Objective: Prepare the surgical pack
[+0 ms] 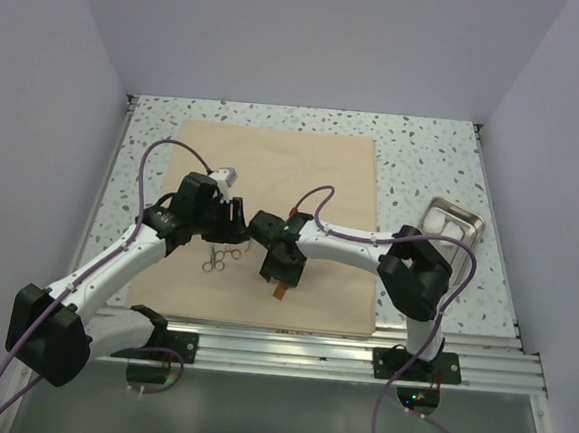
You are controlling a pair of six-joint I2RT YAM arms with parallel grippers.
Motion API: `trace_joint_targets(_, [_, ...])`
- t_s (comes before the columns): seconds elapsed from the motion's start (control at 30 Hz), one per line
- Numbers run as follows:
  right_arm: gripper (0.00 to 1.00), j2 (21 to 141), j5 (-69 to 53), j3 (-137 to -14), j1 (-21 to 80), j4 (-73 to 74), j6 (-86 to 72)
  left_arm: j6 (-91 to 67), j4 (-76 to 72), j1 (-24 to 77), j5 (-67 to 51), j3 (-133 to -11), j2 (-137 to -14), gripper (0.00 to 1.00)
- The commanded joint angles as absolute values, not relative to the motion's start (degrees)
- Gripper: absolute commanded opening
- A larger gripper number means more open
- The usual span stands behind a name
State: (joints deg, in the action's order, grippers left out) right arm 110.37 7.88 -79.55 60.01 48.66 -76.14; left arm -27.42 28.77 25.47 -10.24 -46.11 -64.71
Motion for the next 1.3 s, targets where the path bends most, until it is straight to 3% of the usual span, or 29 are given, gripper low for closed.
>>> trace_joint_targets(0.0, [0.5,109.5,8.5,-77.8,60.4,49.0,-78.0,-27.0,26.7,25.0,-11.4,-45.5,-64.2,0.59])
trace_joint_targets(0.5, [0.5,111.7,7.1,-77.0,60.5,46.7,-76.5,-27.0,26.4,24.6,-12.6,-45.3,-64.2,0.6])
trace_joint_targets(1.27, [0.35,112.2,7.6,-78.0,60.4,47.5,-75.2,-26.7,25.5,24.4,-14.1,-44.3,-64.8,0.6])
